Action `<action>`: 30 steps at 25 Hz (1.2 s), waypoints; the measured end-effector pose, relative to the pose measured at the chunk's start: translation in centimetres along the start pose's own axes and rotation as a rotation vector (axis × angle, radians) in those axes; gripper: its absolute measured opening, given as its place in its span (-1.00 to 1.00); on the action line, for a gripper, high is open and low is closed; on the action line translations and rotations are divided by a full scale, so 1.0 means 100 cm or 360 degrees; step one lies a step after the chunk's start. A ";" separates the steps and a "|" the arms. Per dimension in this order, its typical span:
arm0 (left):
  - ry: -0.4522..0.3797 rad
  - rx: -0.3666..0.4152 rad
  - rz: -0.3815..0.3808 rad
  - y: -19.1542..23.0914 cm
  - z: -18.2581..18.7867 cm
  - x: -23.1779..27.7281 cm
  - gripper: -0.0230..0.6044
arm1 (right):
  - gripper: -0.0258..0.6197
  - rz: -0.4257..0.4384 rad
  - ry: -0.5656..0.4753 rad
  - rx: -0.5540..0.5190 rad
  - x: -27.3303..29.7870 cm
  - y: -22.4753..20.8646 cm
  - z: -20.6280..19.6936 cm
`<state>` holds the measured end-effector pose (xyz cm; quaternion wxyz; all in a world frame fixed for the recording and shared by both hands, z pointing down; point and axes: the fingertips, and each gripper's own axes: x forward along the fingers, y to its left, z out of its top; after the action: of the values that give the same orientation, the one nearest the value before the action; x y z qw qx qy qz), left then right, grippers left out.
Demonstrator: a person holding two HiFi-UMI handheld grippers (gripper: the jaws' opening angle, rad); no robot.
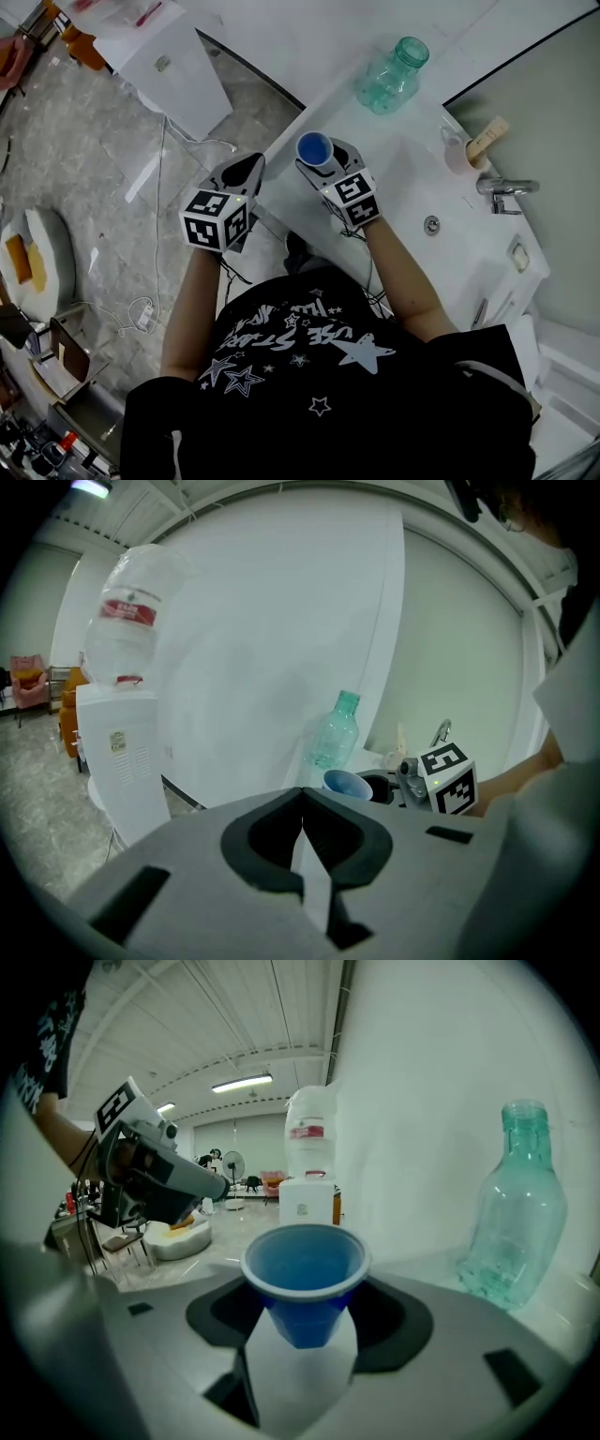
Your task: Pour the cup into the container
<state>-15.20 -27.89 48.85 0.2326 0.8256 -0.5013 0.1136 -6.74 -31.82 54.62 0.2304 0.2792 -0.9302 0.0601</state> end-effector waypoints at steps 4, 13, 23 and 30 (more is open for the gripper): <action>0.0016 -0.0005 0.0013 0.002 -0.003 -0.003 -0.90 | -0.06 0.0037 0.0017 0.0002 0.007 0.006 -0.006; 0.0041 0.0004 0.0038 0.005 -0.010 -0.010 -0.90 | -0.06 0.0078 0.0059 -0.0023 0.017 0.011 -0.017; 0.0040 0.0011 0.0031 0.004 -0.013 -0.015 -0.90 | -0.02 0.0023 0.0057 -0.0028 0.021 0.006 -0.017; 0.0018 0.0013 0.0015 0.003 -0.013 -0.021 -0.90 | 0.10 -0.0039 0.0103 0.0003 0.017 0.006 -0.022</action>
<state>-16.40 -25.73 49.21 0.2314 0.8235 -0.5035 0.1213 -7.46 -31.66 57.38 0.2610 0.2888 -0.9187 0.0671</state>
